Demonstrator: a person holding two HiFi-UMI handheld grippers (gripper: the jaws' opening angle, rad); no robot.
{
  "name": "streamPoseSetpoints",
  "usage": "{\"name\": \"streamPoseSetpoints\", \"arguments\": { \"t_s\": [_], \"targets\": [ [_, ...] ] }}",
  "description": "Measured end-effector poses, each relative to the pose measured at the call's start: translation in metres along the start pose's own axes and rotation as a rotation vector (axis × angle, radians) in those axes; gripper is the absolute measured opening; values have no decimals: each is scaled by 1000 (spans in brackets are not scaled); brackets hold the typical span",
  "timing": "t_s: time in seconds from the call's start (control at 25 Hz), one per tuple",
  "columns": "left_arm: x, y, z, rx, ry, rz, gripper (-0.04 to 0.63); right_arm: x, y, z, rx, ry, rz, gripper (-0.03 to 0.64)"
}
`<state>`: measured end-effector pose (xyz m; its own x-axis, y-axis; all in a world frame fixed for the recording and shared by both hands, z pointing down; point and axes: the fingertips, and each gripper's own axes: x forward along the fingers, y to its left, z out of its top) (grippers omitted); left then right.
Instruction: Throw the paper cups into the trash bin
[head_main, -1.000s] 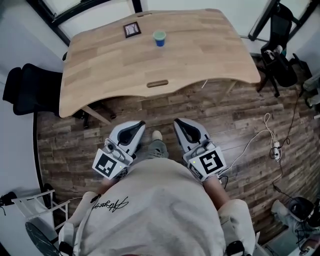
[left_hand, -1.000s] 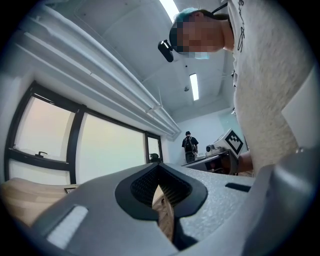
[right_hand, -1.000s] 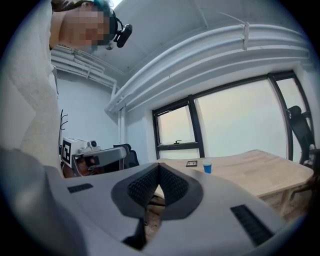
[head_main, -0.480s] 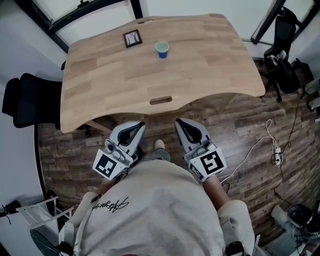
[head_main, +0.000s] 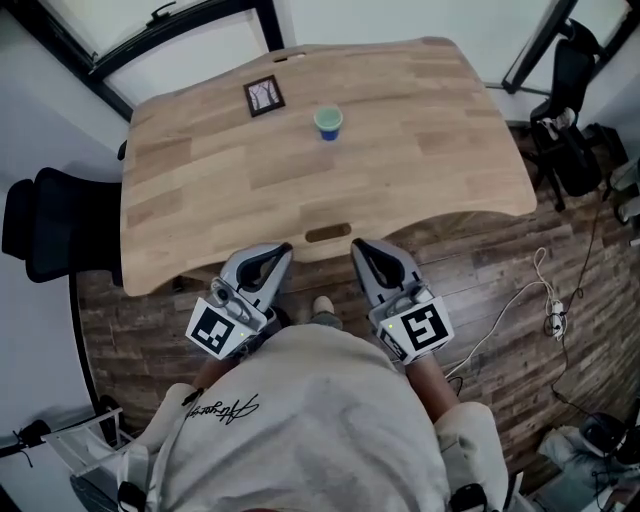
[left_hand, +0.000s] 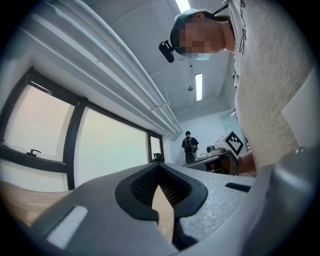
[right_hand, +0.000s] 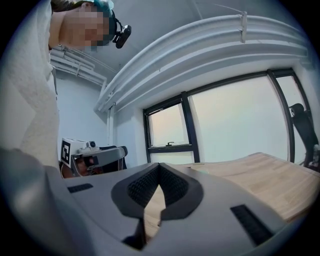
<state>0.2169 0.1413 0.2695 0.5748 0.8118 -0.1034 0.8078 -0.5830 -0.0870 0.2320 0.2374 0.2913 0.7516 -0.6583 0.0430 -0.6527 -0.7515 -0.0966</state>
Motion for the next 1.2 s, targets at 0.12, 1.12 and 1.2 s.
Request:
{"name": "streamPoseSetpoints", "arguments": {
  "t_s": [0.12,1.12,1.2],
  "targets": [
    [9,18,-2,-10,-5,-5,3,15,-12,0,3,5,-10,9],
    [76,89,-21,10,-31,25,3,88,-94,2,-34,37,23,9],
    [82,98,-24,17,-18,41,3,99,-104,7,-53,31,43,9]
  ]
}}
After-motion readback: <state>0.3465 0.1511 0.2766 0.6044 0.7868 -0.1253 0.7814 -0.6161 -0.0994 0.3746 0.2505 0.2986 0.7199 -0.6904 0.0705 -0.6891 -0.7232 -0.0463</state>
